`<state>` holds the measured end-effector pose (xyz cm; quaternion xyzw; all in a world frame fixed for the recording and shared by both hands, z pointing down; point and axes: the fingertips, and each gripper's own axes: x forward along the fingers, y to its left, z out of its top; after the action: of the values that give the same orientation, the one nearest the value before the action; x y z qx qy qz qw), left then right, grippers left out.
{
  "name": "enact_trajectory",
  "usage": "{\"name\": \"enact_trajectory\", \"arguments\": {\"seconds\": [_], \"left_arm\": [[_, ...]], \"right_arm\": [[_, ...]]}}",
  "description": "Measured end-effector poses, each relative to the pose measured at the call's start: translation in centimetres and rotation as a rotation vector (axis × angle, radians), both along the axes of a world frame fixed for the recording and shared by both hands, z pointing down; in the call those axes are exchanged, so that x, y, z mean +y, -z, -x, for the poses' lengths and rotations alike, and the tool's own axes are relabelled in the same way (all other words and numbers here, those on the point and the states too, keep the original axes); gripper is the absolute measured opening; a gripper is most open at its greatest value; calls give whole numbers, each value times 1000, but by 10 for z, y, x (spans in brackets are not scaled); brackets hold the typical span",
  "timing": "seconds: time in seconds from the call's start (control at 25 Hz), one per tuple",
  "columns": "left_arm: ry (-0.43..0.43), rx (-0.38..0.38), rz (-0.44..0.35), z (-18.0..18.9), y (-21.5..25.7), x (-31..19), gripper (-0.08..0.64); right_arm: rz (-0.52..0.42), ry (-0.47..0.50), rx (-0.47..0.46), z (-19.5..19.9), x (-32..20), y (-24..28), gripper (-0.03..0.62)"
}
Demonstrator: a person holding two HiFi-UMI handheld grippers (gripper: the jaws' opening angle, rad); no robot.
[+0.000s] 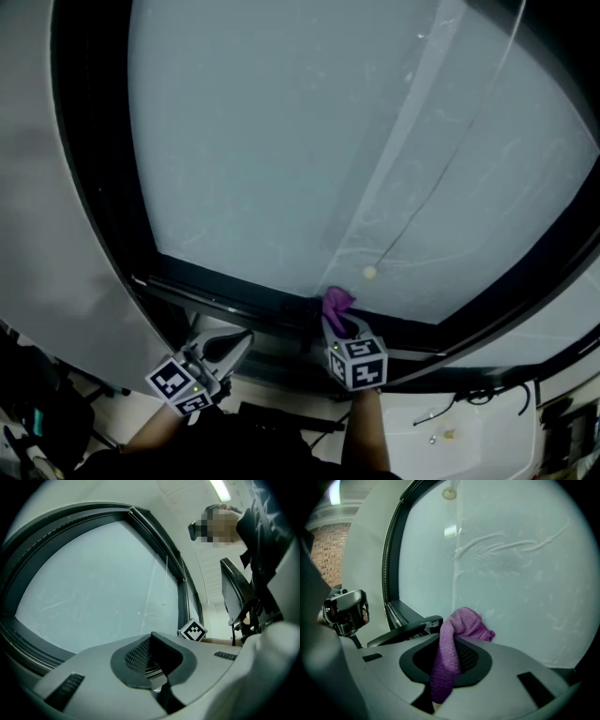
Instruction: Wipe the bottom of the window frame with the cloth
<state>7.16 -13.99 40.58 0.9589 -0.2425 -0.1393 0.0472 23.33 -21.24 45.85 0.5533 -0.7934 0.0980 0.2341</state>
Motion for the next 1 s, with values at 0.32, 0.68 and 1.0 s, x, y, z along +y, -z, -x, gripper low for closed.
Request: {"name": "enact_trajectory", "arguments": {"seconds": [0.32, 0.68, 1.0], "left_arm": [[7, -22, 8, 11, -4, 2, 0], [-37, -48, 11, 28, -9, 3, 0], [-43, -102, 10, 40, -13, -2, 0]], "right_arm": [[-26, 84, 44, 23, 9, -1, 66], [-75, 16, -45, 32, 24, -13, 66], [-241, -99, 2, 36, 32, -23, 66]]}}
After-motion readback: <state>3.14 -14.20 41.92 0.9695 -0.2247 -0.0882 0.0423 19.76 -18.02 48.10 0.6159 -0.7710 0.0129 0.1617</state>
